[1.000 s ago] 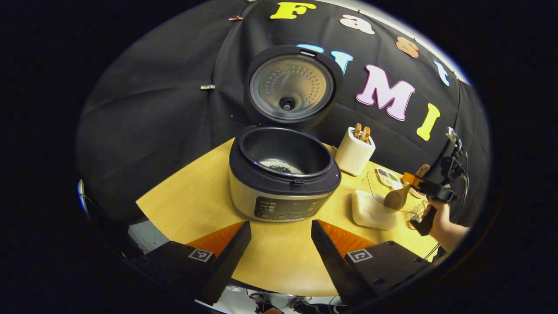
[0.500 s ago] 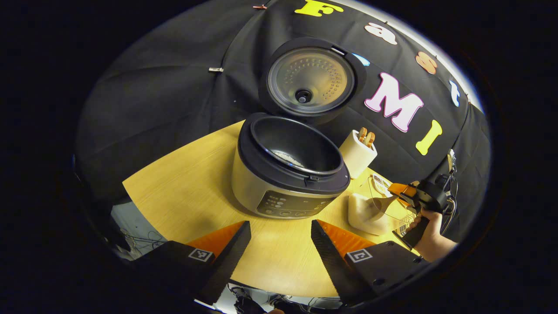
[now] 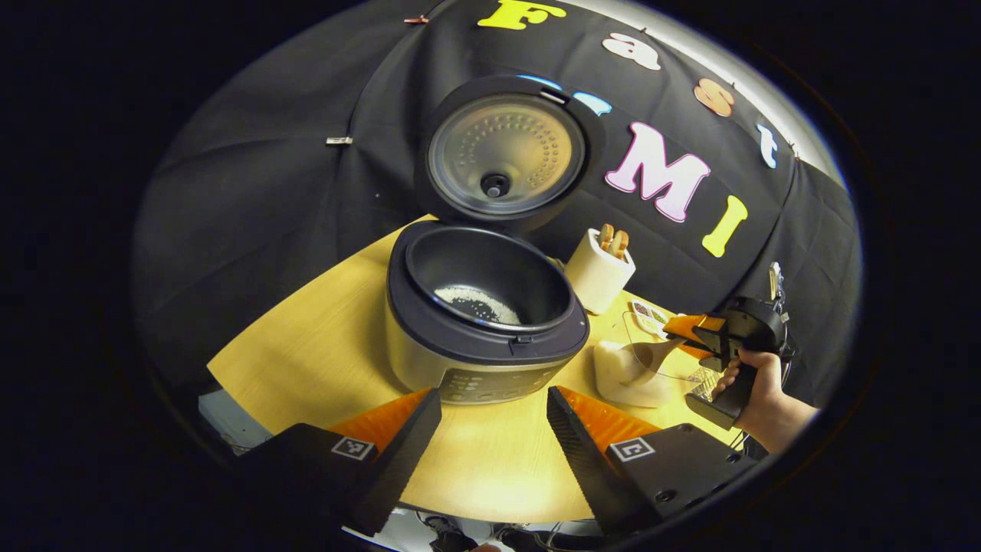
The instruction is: Close the left gripper, press the button to open the rice cooker; take a wooden spoon from the chopstick holder with the right hand, scoop a spoonful of rice and pour it into the rice cooker, then put the wooden spoon back into the chopstick holder.
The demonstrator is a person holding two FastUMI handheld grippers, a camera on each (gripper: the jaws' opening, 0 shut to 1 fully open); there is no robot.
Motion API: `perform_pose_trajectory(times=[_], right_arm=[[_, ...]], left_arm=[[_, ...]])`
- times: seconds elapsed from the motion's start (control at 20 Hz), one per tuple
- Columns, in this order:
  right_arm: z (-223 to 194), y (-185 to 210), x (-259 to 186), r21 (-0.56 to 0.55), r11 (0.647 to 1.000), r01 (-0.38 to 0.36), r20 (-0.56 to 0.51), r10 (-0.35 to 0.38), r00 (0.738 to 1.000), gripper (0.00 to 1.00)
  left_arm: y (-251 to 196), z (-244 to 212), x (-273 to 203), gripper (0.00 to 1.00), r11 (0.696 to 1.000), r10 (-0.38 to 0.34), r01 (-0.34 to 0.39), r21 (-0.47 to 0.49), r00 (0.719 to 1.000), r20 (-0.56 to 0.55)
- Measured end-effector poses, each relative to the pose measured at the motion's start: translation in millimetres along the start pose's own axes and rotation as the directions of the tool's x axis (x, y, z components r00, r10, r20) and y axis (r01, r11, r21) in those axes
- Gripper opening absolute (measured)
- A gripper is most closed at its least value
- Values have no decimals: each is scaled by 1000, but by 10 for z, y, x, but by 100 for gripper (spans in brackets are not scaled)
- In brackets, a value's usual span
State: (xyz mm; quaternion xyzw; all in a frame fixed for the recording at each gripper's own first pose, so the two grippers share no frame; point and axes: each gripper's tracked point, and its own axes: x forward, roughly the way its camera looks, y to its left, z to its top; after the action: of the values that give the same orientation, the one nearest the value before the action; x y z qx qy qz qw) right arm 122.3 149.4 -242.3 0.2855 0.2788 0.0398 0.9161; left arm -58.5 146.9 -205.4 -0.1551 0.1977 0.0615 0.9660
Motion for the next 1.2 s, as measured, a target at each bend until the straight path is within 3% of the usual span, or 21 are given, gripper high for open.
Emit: perform_pose_trajectory(times=[0.2,0.35,0.4,0.45,0.75,1.2], right_arm=[[126,-149,-108,180,983,21,17,-25,1000,11],[257,-308,-207,226,973,48,46,-60,997,11],[329,-349,-243,246,968,53,59,-69,996,16],[386,-368,-262,274,960,51,67,-72,995,11],[715,-370,-343,435,900,21,91,-67,994,11],[853,234,-518,519,851,-87,81,53,995,11]], left_arm=[[-9,120,-12,96,999,-30,30,26,999,18],[-29,183,-25,96,998,-47,46,33,998,29],[-44,195,-41,96,998,-52,51,35,998,32],[-50,207,-47,96,998,-57,56,36,998,35],[-72,261,-39,96,997,-60,58,50,997,43],[27,428,-193,96,997,-55,49,63,994,96]])
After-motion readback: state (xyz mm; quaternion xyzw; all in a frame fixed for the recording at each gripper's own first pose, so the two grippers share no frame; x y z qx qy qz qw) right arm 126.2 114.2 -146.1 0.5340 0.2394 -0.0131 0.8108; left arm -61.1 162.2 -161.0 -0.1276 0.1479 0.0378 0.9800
